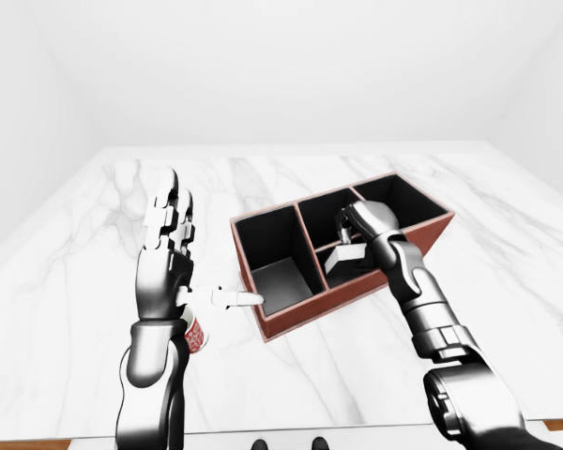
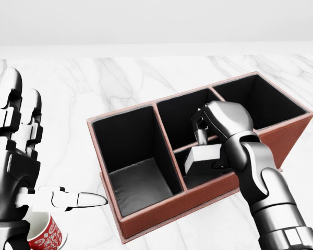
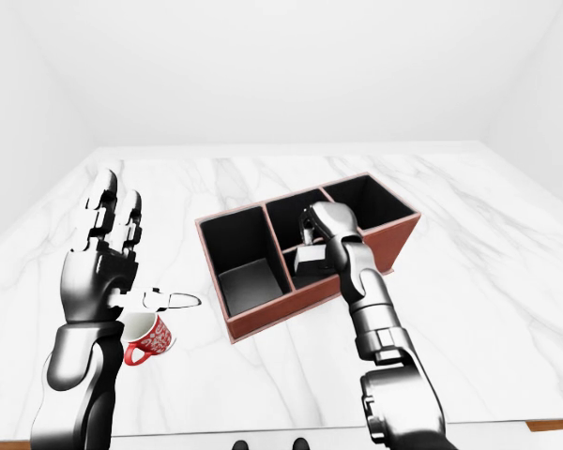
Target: Pick up the book and place it in the back compartment of the caddy.
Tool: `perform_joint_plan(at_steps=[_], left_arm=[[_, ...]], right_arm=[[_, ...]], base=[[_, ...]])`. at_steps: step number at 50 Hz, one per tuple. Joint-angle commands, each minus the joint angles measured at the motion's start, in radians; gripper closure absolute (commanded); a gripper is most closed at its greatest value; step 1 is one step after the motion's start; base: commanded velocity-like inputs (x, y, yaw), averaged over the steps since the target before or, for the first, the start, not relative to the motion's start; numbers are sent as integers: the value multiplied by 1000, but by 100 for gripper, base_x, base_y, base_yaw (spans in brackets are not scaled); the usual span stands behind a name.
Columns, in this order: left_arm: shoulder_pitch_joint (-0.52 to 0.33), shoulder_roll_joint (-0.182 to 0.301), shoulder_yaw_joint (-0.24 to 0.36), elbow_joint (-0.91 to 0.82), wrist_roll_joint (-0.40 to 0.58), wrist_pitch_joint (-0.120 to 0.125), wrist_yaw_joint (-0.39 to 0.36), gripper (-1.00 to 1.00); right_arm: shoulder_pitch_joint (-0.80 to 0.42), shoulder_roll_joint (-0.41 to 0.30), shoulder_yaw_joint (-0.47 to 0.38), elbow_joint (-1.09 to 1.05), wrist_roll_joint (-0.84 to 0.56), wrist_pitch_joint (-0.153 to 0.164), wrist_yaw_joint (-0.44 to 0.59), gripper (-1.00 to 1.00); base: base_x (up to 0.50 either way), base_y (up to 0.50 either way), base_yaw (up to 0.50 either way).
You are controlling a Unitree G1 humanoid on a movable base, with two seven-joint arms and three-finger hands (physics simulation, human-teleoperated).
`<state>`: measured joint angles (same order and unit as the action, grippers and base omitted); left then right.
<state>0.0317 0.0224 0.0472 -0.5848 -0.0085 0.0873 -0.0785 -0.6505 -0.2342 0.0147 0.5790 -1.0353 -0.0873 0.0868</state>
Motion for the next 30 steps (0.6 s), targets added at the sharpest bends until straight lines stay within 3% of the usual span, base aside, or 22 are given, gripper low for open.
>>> perform_joint_plan(at_steps=[1, 30], left_arm=[[-1, 0, 0, 2, 0, 0, 0, -100], [0, -1, -2, 3, 1, 0, 2, -100]], right_arm=[[-19, -3, -4, 49, -30, 0, -59, 100], [-38, -4, 15, 162, -68, 0, -142, 100]], base=[[0, 0, 0], [0, 0, 0]])
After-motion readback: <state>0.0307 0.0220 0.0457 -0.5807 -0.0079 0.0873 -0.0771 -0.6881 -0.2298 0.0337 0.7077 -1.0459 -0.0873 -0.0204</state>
